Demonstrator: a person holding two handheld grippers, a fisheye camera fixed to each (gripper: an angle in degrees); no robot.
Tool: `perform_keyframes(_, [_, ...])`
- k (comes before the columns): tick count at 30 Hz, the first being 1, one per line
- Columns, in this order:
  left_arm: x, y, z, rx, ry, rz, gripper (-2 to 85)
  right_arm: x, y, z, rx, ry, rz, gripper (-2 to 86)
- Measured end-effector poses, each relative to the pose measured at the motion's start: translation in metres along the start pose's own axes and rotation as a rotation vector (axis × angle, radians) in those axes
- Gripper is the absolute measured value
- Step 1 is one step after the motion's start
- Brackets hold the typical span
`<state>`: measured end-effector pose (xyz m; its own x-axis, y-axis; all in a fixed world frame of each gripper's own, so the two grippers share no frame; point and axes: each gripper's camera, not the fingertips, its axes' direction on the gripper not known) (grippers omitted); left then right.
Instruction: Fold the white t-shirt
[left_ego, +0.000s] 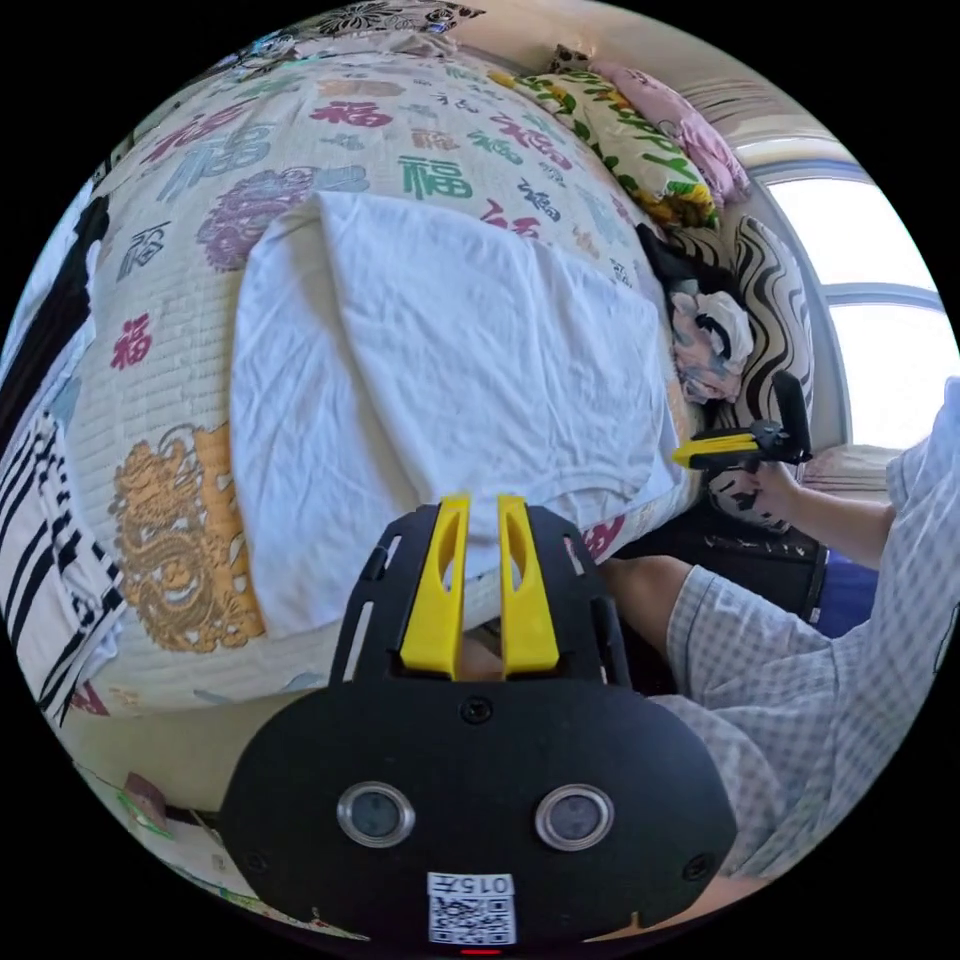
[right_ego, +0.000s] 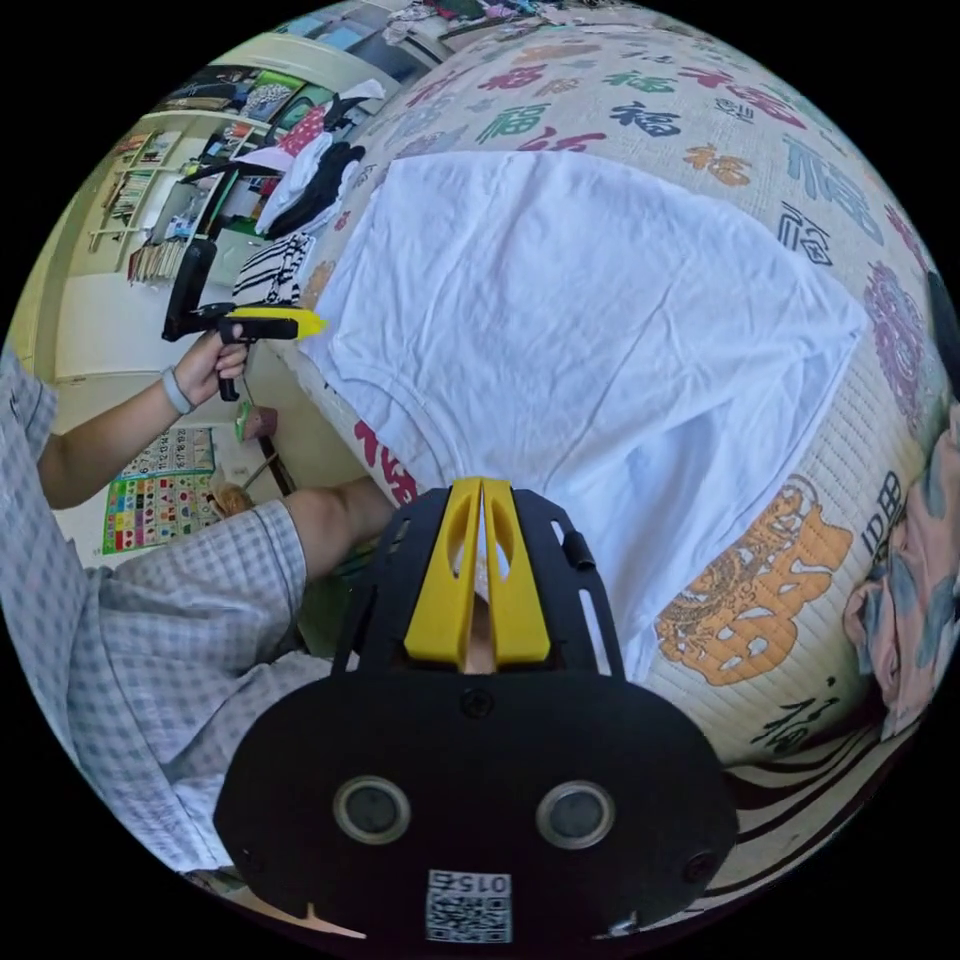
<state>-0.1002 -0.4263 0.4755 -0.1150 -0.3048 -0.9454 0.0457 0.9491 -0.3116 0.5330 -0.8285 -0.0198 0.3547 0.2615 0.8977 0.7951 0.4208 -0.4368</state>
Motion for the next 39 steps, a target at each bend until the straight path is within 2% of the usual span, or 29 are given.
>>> perform_keyframes(3, [0.005,-0.011,0.027,-0.123,0.017,0.046,4.0,0.004,-0.020,0.028,-0.061,0.008,0.009,-0.5])
perform_keyframes(5, [0.005,-0.004,0.042,-0.223,-0.051,0.064,1.8,0.012,-0.021,0.055,-0.155,0.042,0.085,-0.5])
perform_keyframes(6, [0.004,0.005,0.045,-0.247,-0.068,0.074,0.7,0.013,-0.019,0.058,-0.139,0.026,0.104,-0.5])
perform_keyframes(8, [-0.001,0.018,0.038,-0.242,-0.088,0.037,-0.2,0.018,-0.016,0.061,-0.119,-0.018,0.196,-0.5])
perform_keyframes(13, [-0.017,0.035,0.019,-0.282,-0.069,-0.033,-0.4,0.012,-0.036,0.063,-0.243,-0.003,0.181,-0.3])
perform_keyframes(14, [-0.020,0.037,0.014,-0.272,-0.061,-0.040,-0.2,0.007,-0.046,0.050,-0.179,-0.020,0.151,-0.1])
perform_keyframes(17, [-0.038,0.062,-0.030,-0.071,0.003,-0.114,1.6,-0.008,-0.086,0.012,0.011,-0.058,0.043,1.2])
perform_keyframes(19, [-0.070,0.093,-0.064,0.045,-0.004,-0.273,6.1,-0.021,-0.122,-0.001,0.077,-0.054,-0.055,2.9])
perform_keyframes(24, [-0.123,0.147,-0.099,0.137,-0.090,-0.447,8.5,-0.064,-0.228,0.006,0.120,0.005,-0.270,5.4])
perform_keyframes(28, [-0.150,0.166,-0.106,0.174,-0.106,-0.494,9.8,-0.099,-0.300,0.037,0.034,0.081,-0.346,7.4])
perform_keyframes(32, [-0.165,0.178,-0.108,0.209,-0.046,-0.518,10.3,-0.123,-0.350,0.068,-0.060,0.173,-0.386,8.7])
perform_keyframes(39, [-0.185,0.190,-0.114,0.200,-0.025,-0.497,7.5,-0.136,-0.391,0.113,-0.259,0.377,-0.433,8.3])
